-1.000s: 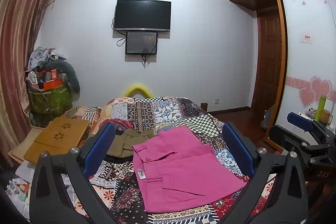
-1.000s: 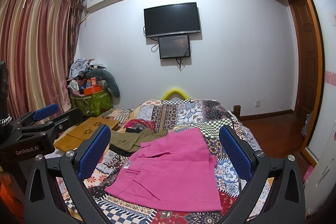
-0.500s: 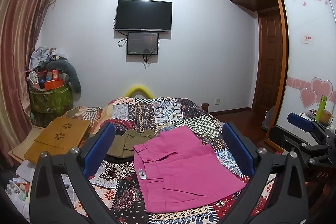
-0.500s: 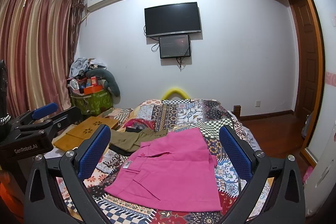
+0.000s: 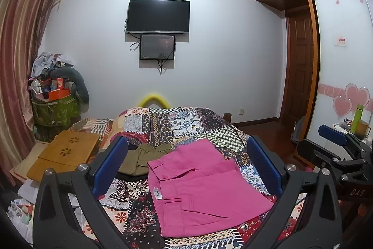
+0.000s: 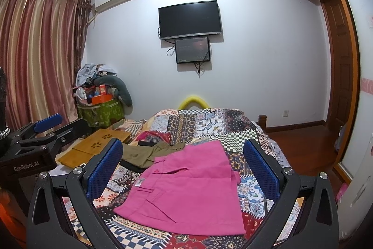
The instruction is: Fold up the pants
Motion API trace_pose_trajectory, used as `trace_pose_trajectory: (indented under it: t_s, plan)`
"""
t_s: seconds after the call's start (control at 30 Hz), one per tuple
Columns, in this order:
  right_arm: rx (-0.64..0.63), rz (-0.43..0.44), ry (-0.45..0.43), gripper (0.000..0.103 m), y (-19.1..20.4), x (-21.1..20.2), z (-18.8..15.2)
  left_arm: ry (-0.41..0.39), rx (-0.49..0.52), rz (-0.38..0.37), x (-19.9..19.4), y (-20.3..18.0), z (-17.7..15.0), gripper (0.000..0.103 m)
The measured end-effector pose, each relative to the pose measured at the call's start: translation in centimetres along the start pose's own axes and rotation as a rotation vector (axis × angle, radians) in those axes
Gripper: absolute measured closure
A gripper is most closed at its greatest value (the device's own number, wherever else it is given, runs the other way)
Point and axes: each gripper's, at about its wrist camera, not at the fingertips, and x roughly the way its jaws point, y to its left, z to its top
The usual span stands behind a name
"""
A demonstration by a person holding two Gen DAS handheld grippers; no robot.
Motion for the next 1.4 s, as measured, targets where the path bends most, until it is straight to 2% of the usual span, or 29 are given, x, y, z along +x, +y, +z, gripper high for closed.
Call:
trace_pose_trajectory:
  t_s: [0.27, 0.4, 0.57, 0.67, 0.83, 1.07, 1.1, 1.17, 1.4]
  plan:
    - [0.015, 0.002, 0.025, 0.0, -0.6, 1.0, -0.3, 0.02, -0.001, -0.005, 1.8, 0.2, -0.4, 0.0]
    - [0.025, -0.001, 0.054, 0.0, -1.1, 2.1, -0.7, 0.075, -0.011, -0.021, 4.3, 0.1, -1.1, 0.0]
    - [0.057, -0.017, 0.116, 0.0, -2.7, 4.2, -2.0, 0.136, -0.01, 0.006, 8.2, 0.6, -2.4, 0.0]
    - [0.093, -0.039, 0.175, 0.0, -4.3, 6.1, -3.4, 0.218, 0.0, 0.031, 11.9, 1.0, -3.9, 0.0]
    - [0.126, -0.074, 0.291, 0.0, -6.7, 9.4, -6.0, 0.372, -0.001, 0.028, 17.5, 2.4, -6.4, 0.0]
    - [0.079, -0.083, 0.407, 0.0, -9.3, 13.5, -7.3, 0.505, 0.037, 0.074, 23.1, 5.0, -8.6, 0.0]
    - [0.075, -0.077, 0.425, 0.0, -9.7, 14.2, -7.4, 0.531, 0.031, 0.067, 24.0, 5.4, -8.9, 0.002]
    - [0.069, -0.06, 0.457, 0.002, -10.5, 15.4, -7.9, 0.593, 0.01, 0.051, 25.7, 6.4, -9.8, 0.015]
    - [0.063, -0.008, 0.582, 0.019, -12.8, 20.7, -10.0, 0.733, 0.012, 0.029, 29.7, 7.5, -12.7, 0.03]
